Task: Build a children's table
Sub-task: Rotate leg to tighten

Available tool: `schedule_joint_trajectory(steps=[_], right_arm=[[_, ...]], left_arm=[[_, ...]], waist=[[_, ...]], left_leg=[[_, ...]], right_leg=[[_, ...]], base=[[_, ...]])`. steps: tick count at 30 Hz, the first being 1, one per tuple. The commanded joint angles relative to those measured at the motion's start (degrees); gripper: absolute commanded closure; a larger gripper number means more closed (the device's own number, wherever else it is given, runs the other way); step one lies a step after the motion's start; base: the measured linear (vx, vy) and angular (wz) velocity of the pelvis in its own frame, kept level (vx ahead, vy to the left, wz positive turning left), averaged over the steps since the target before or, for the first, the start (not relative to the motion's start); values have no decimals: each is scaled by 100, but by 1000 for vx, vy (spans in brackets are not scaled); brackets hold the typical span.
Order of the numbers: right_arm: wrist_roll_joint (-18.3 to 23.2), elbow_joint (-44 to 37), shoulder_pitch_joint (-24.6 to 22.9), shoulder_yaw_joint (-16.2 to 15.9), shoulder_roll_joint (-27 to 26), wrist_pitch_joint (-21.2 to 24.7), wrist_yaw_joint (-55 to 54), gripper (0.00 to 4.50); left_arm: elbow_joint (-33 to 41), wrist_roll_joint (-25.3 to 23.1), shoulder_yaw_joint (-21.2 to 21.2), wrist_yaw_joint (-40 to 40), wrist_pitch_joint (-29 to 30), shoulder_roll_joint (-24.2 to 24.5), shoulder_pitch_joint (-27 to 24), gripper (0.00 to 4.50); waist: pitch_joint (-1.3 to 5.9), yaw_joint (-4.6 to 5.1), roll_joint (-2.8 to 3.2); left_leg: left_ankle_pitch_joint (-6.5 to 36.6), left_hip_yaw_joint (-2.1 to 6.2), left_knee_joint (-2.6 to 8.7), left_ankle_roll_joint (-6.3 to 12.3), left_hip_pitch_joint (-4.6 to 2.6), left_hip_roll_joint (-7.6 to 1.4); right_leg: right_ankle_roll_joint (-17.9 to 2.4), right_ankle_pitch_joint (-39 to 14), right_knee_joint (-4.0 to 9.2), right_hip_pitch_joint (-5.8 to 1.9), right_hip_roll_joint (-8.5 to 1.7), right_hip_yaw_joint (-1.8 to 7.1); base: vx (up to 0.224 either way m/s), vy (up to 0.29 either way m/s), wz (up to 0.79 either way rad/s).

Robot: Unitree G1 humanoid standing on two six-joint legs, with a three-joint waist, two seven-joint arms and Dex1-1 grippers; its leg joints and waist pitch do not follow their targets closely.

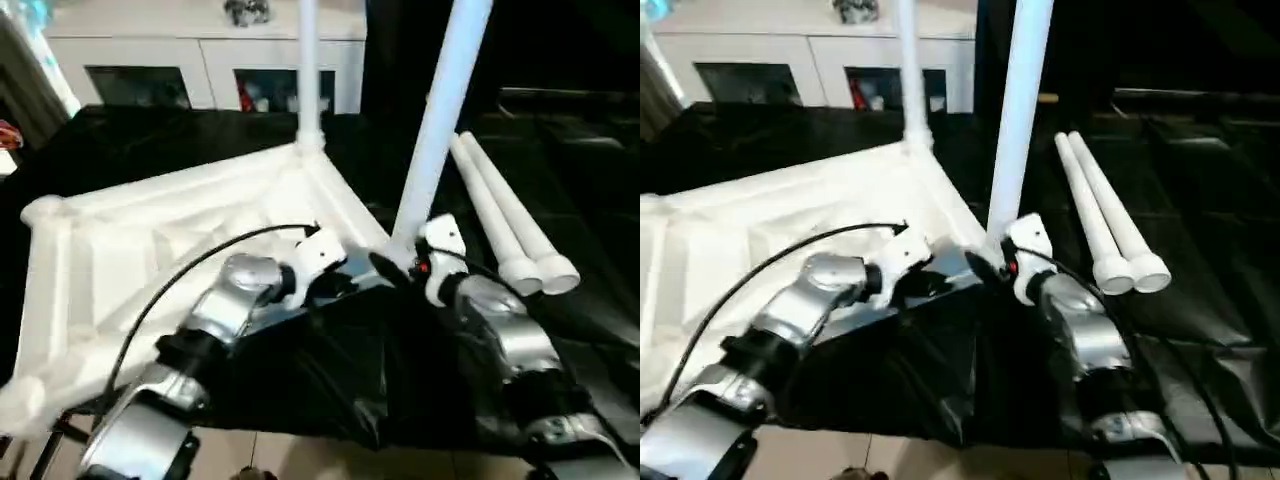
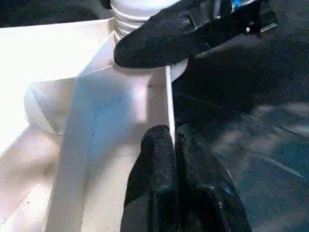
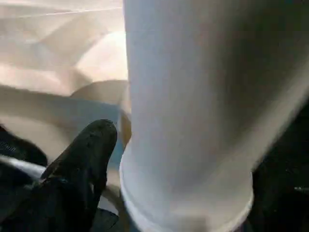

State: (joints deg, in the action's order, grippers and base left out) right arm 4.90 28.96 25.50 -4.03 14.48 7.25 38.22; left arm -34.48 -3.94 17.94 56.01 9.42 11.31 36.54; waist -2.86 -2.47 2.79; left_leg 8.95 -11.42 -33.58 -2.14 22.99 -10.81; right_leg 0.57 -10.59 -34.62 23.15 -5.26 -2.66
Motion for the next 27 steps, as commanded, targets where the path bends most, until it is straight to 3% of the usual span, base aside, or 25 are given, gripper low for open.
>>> schedule_joint_trajectory(steps=[1,7,11,13,19,22,26,27], right_arm=[[113,-329,-162,-425,121,85,821,77],[184,-701,-391,-600,659,50,1709,91],[321,-809,-408,-602,865,248,2089,115],[372,-903,-428,-614,916,317,2213,148],[397,-1070,-507,-694,905,412,2294,174],[353,-979,-531,-652,776,348,2064,175],[-8,-256,-260,-289,292,301,542,176],[-51,-99,-191,-203,186,319,207,176]], left_arm=[[324,190,217,546,-241,22,5,450],[416,235,318,1218,-165,370,-40,450],[447,285,339,1476,-128,506,-38,450],[454,305,325,1545,-101,525,-32,450],[491,325,329,1621,-70,542,-33,450],[479,342,292,1469,-72,466,-37,450],[139,178,84,549,2,93,120,450],[41,120,47,315,-2,10,173,450]], waist=[[388,-26,-33],[366,-62,-46],[376,-81,-40],[382,-98,-42],[393,-120,-49],[390,-120,-58],[364,-67,-58],[361,-27,-76]], left_leg=[[1525,104,371,414,-158,-220],[1841,114,407,233,-177,-231],[1768,112,397,224,-179,-233],[1661,106,387,265,-175,-233],[1498,103,372,322,-167,-230],[1552,103,375,303,-173,-230],[1780,109,393,120,-185,-217],[1840,121,400,38,-180,-196]], right_leg=[[-1495,-808,428,-264,-260,164],[-1389,-1325,456,-241,-267,175],[-1413,-1246,443,-239,-267,179],[-1452,-1084,427,-243,-263,178],[-1510,-910,406,-251,-269,171],[-1497,-1009,416,-244,-270,170],[-1409,-1448,455,-195,-277,178],[-1360,-1637,470,-214,-274,165]], base=[[0,0,0],[0,0,0],[0,0,0],[0,0,0],[0,0,0],[0,0,0],[0,0,0],[0,0,0]])
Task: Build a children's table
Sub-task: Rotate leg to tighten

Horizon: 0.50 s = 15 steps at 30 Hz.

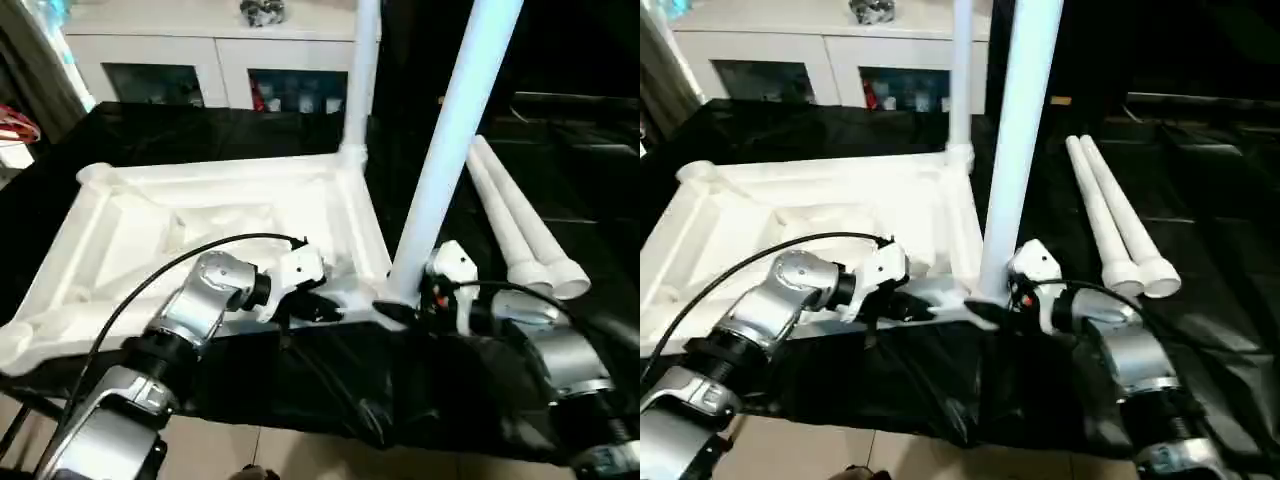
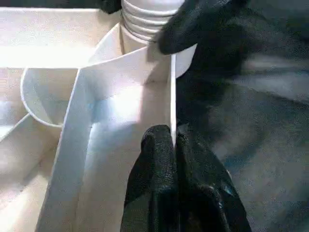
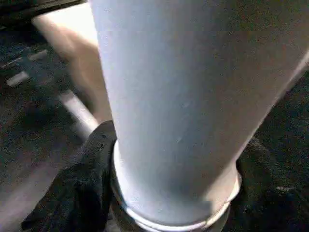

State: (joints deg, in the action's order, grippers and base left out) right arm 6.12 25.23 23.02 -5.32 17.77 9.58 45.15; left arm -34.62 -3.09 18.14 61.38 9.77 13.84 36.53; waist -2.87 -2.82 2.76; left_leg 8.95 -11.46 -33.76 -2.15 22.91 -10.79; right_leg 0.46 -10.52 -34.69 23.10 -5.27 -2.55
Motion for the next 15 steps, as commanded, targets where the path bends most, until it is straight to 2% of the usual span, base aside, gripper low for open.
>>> schedule_joint_trajectory(steps=[1,2,5,6,7,9,10,11,12,13,15], right_arm=[[-202,350,91,-33,-200,84,-678,176],[-250,545,177,82,-369,102,-1176,176],[-280,780,283,231,-636,142,-1816,176],[-289,875,342,298,-764,190,-2110,176],[-280,965,406,365,-906,245,-2378,176],[-220,1090,506,462,-1169,218,-2643,176],[-205,1117,528,476,-1229,189,-2655,176],[-144,1135,561,462,-1345,63,-2523,141],[-144,1135,561,462,-1345,63,-2523,141],[-92,1103,573,437,-1382,52,-2389,106],[-62,1097,588,429,-1403,57,-2331,97]], left_arm=[[-9,0,-1,-379,-24,-297,210,450],[-177,-70,-75,-785,74,-454,316,450],[-359,-141,-160,-1311,212,-685,438,450],[-413,-150,-199,-1540,280,-796,481,450],[-454,-152,-231,-1760,328,-914,518,450],[-438,-142,-236,-1905,353,-1074,517,450],[-424,-143,-229,-1903,342,-1105,507,450],[-385,-142,-209,-1862,315,-1170,473,450],[-385,-142,-209,-1862,315,-1170,473,450],[-339,-139,-177,-1769,289,-1172,440,450],[-336,-131,-152,-1726,263,-1165,431,450]], waist=[[360,15,-70],[348,49,-63],[347,63,-66],[354,68,-75],[354,68,-61],[367,65,-64],[366,78,-55],[373,75,-62],[375,68,-60],[372,70,-67],[377,67,-68]], left_leg=[[1873,131,416,16,-176,-193],[1994,129,414,-22,-190,-186],[2092,140,417,-41,-209,-183],[2053,144,421,-19,-185,-180],[2026,137,423,-4,-188,-182],[1993,143,424,5,-187,-182],[1963,148,434,20,-160,-183],[1949,146,429,42,-162,-181],[1942,139,424,60,-168,-182],[1925,138,425,79,-163,-180],[1845,135,424,143,-148,-182]], right_leg=[[-1309,-1757,488,-205,-280,153],[-1197,-2009,522,-172,-274,161],[-1105,-2181,563,-153,-279,160],[-1083,-2136,557,-174,-273,154],[-1089,-2061,559,-157,-266,159],[-1094,-1954,546,-172,-266,157],[-1107,-1872,540,-179,-268,156],[-1103,-1796,539,-191,-264,150],[-1115,-1745,541,-185,-266,155],[-1120,-1715,539,-189,-266,155],[-1136,-1617,526,-203,-272,155]], base=[[0,0,0],[0,0,0],[0,0,0],[0,0,0],[0,0,0],[0,0,0],[0,0,0],[0,0,0],[0,0,0],[0,0,0],[0,0,0]])
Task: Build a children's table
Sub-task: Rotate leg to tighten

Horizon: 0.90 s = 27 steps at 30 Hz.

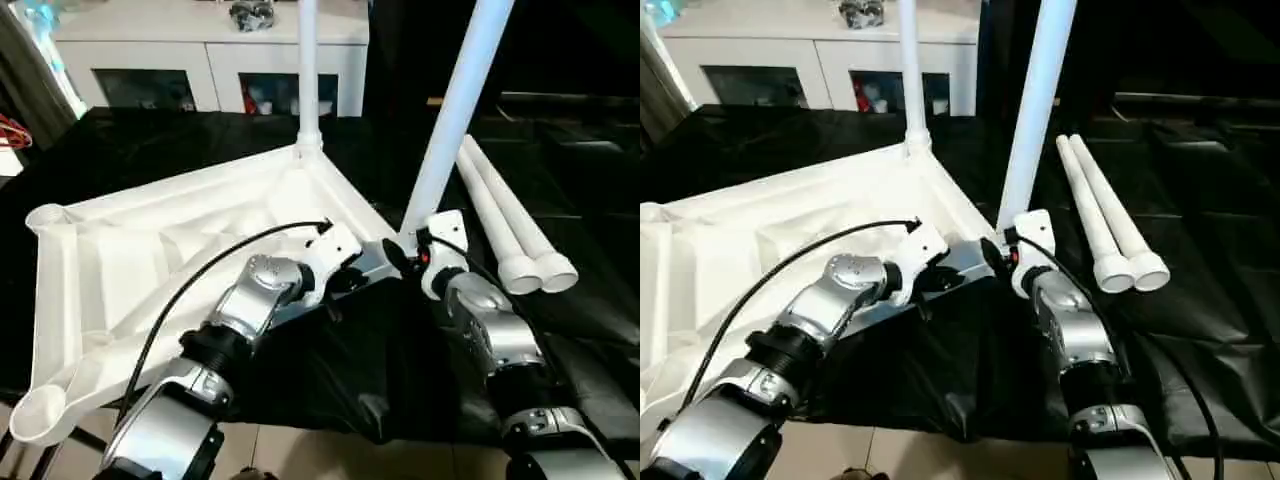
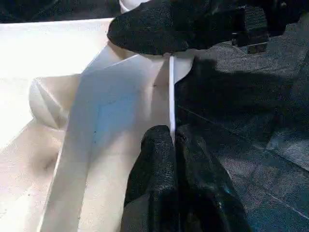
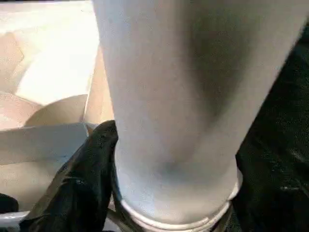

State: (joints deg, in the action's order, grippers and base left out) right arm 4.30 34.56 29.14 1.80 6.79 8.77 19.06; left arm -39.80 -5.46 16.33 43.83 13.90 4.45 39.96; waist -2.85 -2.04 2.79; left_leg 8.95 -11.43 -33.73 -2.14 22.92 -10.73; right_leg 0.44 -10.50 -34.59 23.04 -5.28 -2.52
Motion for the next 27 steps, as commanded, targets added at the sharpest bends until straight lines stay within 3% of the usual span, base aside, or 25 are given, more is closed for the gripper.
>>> schedule_joint_trajectory(steps=[1,3,5,13,17,18,20,23,27], right_arm=[[157,79,-35,-317,-265,184,433,97],[85,15,-52,-423,-164,137,573,63],[36,-69,-94,-525,-30,119,810,63],[173,-858,-543,-997,924,32,2712,63],[323,-1188,-683,-1090,1279,126,3371,63],[373,-1316,-733,-1132,1399,189,3596,89],[464,-1543,-823,-1211,1584,304,3938,89],[543,-1739,-899,-1282,1702,395,4193,130],[559,-1871,-961,-1345,1756,412,4329,152]], left_arm=[[254,149,77,237,-226,-132,40,450],[333,190,97,421,-284,-17,-11,450],[404,220,117,607,-336,108,-57,450],[830,438,287,1853,-503,683,-301,450],[954,489,356,2250,-477,880,-363,450],[962,486,391,2372,-491,957,-375,450],[999,511,425,2594,-466,1065,-396,450],[1072,550,447,2792,-411,1144,-414,450],[1176,599,526,3070,-281,1261,-446,450]], waist=[[374,-12,-70],[375,-15,-67],[380,0,-74],[399,-65,-49],[379,-101,-31],[378,-106,-37],[370,-144,-31],[377,-154,-29],[386,-158,-31]], left_leg=[[1819,132,421,160,-145,-186],[1810,131,420,171,-149,-188],[1707,137,423,196,-107,-187],[1408,107,383,427,-142,-226],[1627,100,405,358,-165,-245],[1662,103,408,329,-173,-243],[1737,106,422,279,-188,-259],[1712,102,415,250,-179,-247],[1654,107,413,244,-177,-252]], right_leg=[[-1140,-1618,518,-203,-271,150],[-1148,-1620,516,-200,-271,152],[-1167,-1483,488,-237,-274,147],[-1438,-728,413,-260,-254,147],[-1473,-978,432,-234,-256,148],[-1466,-1040,436,-238,-257,147],[-1410,-1184,451,-235,-259,159],[-1433,-1133,442,-230,-267,159],[-1471,-1014,417,-228,-268,158]], base=[[0,0,0],[0,0,0],[0,0,0],[0,0,0],[0,0,0],[0,0,0],[0,0,0],[0,0,0],[0,0,0]])
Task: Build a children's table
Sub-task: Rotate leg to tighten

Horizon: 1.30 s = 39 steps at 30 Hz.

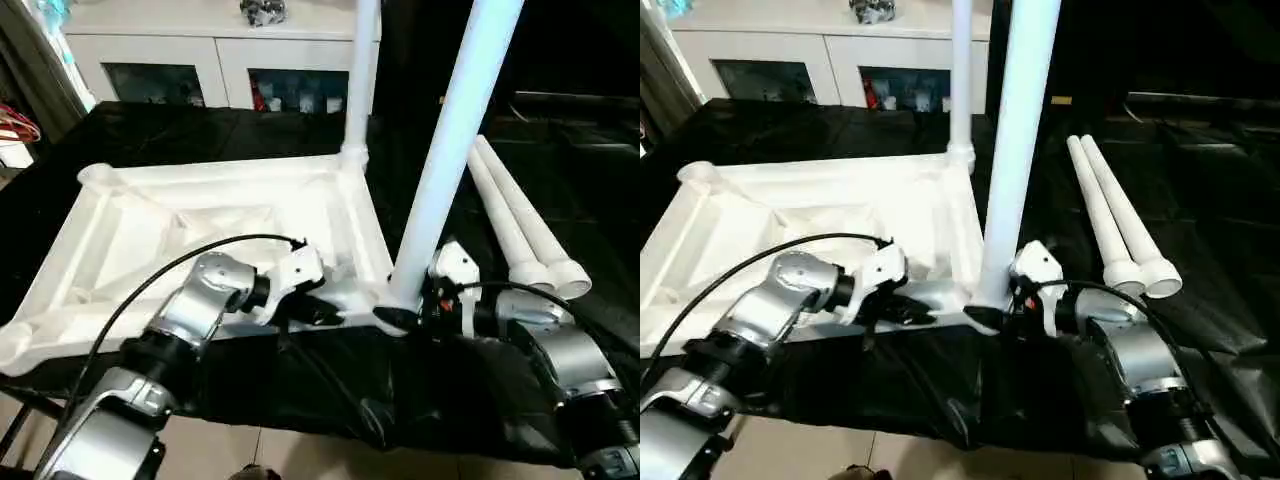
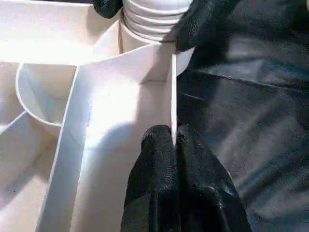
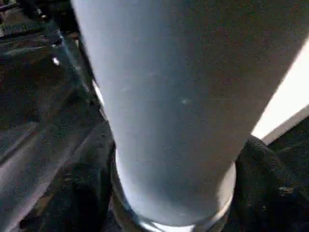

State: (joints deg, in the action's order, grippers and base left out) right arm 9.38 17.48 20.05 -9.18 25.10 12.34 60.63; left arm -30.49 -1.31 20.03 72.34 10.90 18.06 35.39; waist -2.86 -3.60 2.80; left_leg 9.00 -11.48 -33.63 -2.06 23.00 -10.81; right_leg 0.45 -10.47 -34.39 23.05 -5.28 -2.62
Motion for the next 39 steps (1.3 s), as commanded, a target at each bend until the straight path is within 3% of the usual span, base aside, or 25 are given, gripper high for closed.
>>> schedule_joint_trajectory(steps=[1,8,10,13,17,23,24,27,30,33,37,39], right_arm=[[51,-163,-53,-247,-75,55,173,161],[110,-243,-128,-215,-246,156,8,176],[59,-75,-99,-71,-476,53,-423,176],[-279,663,157,282,-1051,-142,-1941,176],[-393,1207,416,565,-1508,-15,-3103,177],[-269,1972,873,1156,-2094,-53,-4530,177],[-276,2026,908,1203,-2145,-103,-4546,121],[-307,2141,990,1233,-2212,-195,-4632,105],[-441,2164,1008,1170,-2209,-322,-4742,67],[-630,2056,965,1138,-2135,-565,-4973,67],[-488,1196,617,1428,-1991,-523,-5055,67],[-383,718,395,1519,-1913,-393,-4978,63]], left_arm=[[245,184,157,218,19,-100,11,450],[225,114,119,87,-34,-144,-2,450],[58,28,32,-304,-48,-288,80,450],[-449,-213,-169,-1412,91,-673,373,450],[-909,-309,-372,-2356,241,-1036,674,450],[-1424,-302,-602,-3317,139,-1570,1022,450],[-1468,-304,-609,-3295,75,-1625,1036,450],[-1561,-305,-548,-3202,-117,-1698,1052,450],[-1606,-286,-454,-3024,-361,-1725,1026,450],[-1658,-254,-434,-2943,-567,-1769,1007,450],[-1781,-272,-567,-3311,-767,-1850,1007,450],[-1785,-210,-701,-3493,-755,-1864,1016,406]], waist=[[382,4,-31],[387,8,-26],[376,22,-23],[370,81,-33],[344,125,-47],[374,147,-38],[379,128,-37],[398,132,-40],[404,130,-31],[398,122,-68],[387,37,-76],[394,9,-68]], left_leg=[[1638,115,407,234,-173,-238],[1647,114,400,219,-185,-234],[1728,114,405,163,-189,-229],[1904,124,414,-24,-206,-198],[2153,152,426,-111,-216,-180],[2071,149,422,-62,-211,-169],[2020,149,422,-38,-212,-173],[1778,146,414,95,-158,-170],[1647,129,399,181,-161,-167],[1628,122,399,203,-163,-174],[1604,114,407,239,-179,-185],[1561,123,416,256,-177,-195]], right_leg=[[-1471,-1028,398,-234,-270,167],[-1487,-1009,401,-230,-268,165],[-1455,-1149,419,-212,-273,171],[-1347,-1594,455,-182,-278,164],[-1101,-2193,536,-170,-285,158],[-1110,-1883,533,-158,-268,157],[-1112,-1786,533,-170,-271,156],[-1165,-1392,492,-220,-279,153],[-1230,-1211,483,-220,-272,154],[-1230,-1320,491,-218,-283,152],[-1063,-1536,514,-216,-278,170],[-1047,-1454,502,-215,-279,171]], base=[[0,0,0],[0,0,0],[0,0,0],[0,0,0],[0,0,0],[0,0,0],[0,0,0],[0,0,0],[0,0,0],[0,0,0],[0,0,0],[0,0,0]])
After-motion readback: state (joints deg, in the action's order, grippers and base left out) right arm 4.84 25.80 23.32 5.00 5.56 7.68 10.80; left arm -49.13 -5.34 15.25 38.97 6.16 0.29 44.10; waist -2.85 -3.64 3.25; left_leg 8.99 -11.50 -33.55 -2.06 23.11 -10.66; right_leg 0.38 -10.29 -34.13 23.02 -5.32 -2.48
